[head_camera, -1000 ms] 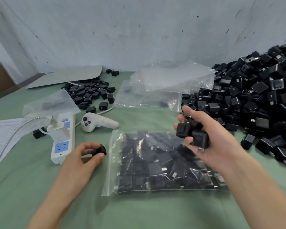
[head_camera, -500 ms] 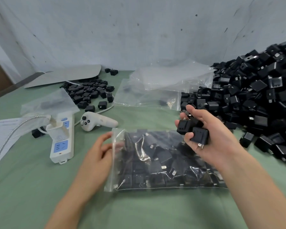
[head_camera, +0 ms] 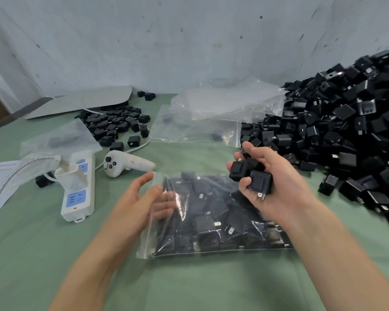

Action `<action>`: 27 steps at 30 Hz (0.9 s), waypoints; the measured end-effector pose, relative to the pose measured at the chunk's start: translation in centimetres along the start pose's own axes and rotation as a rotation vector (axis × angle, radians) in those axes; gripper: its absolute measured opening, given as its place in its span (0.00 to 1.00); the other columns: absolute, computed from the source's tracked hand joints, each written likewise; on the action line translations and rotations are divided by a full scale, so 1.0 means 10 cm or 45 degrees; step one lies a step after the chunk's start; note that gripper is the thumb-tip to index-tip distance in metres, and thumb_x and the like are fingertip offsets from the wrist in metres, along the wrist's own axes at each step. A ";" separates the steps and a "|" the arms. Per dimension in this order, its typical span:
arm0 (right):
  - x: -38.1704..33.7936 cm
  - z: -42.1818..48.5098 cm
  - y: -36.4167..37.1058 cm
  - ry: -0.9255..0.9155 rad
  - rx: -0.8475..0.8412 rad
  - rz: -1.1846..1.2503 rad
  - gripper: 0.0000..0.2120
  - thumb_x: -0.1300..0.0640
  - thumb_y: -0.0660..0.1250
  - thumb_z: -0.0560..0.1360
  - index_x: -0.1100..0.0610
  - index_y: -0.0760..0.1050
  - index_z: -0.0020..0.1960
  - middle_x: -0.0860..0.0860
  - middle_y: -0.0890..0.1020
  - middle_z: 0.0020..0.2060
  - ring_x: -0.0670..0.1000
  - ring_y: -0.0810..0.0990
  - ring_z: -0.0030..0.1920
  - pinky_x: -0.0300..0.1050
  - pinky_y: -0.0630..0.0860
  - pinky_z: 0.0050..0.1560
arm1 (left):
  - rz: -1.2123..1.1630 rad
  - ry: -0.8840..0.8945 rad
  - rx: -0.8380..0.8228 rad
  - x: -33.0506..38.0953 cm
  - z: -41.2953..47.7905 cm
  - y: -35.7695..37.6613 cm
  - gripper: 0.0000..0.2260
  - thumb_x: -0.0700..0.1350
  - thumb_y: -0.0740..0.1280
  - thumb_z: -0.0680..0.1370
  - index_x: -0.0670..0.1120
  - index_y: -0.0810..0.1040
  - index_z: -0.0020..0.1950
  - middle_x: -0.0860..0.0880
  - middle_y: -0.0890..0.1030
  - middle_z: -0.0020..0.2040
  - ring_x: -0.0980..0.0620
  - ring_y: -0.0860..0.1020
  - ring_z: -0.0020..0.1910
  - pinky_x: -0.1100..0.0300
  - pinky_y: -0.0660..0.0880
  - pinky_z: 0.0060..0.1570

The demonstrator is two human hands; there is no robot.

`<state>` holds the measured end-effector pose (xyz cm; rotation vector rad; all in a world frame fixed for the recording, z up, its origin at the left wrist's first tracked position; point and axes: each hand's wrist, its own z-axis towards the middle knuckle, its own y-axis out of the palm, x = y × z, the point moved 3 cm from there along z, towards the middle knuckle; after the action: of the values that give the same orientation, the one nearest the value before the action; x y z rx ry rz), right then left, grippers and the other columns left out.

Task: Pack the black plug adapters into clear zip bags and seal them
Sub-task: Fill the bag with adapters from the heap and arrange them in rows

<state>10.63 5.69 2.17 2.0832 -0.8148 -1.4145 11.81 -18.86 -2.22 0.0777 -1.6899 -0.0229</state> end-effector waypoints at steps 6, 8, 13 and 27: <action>0.09 0.01 0.06 0.090 -0.073 0.219 0.12 0.63 0.62 0.78 0.59 0.77 0.60 0.59 0.79 0.49 0.60 0.85 0.49 0.39 0.79 0.31 | 0.061 0.012 0.087 0.08 -0.01 -0.05 0.17 0.44 0.63 0.83 0.52 0.68 0.71 0.45 0.87 0.46 0.48 0.86 0.45 0.63 0.81 0.39; 0.10 0.00 0.09 0.105 -0.091 0.278 0.12 0.64 0.62 0.77 0.59 0.76 0.59 0.61 0.79 0.51 0.63 0.85 0.51 0.41 0.81 0.33 | 0.248 0.146 0.340 0.21 -0.04 -0.20 0.12 0.43 0.62 0.83 0.52 0.73 0.66 0.46 0.86 0.44 0.55 0.85 0.39 0.66 0.79 0.35; 0.16 -0.06 0.22 0.120 -0.157 0.210 0.12 0.67 0.63 0.77 0.59 0.78 0.57 0.60 0.81 0.54 0.64 0.85 0.52 0.42 0.82 0.34 | 0.357 0.488 0.377 0.60 -0.19 -0.01 0.07 0.45 0.63 0.82 0.56 0.79 0.56 0.54 0.84 0.42 0.59 0.80 0.35 0.64 0.78 0.33; 0.43 -0.16 0.46 -0.041 -0.412 -0.276 0.17 0.68 0.62 0.76 0.52 0.85 0.50 0.50 0.85 0.54 0.50 0.86 0.46 0.42 0.81 0.35 | -0.277 -0.123 -0.150 0.44 -0.30 0.58 0.20 0.47 0.71 0.69 0.42 0.77 0.59 0.46 0.84 0.43 0.55 0.80 0.33 0.63 0.80 0.36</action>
<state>12.41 -0.52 3.07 1.9433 -0.3485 -1.5775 14.09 -13.27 2.89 0.1740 -1.7658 -0.2930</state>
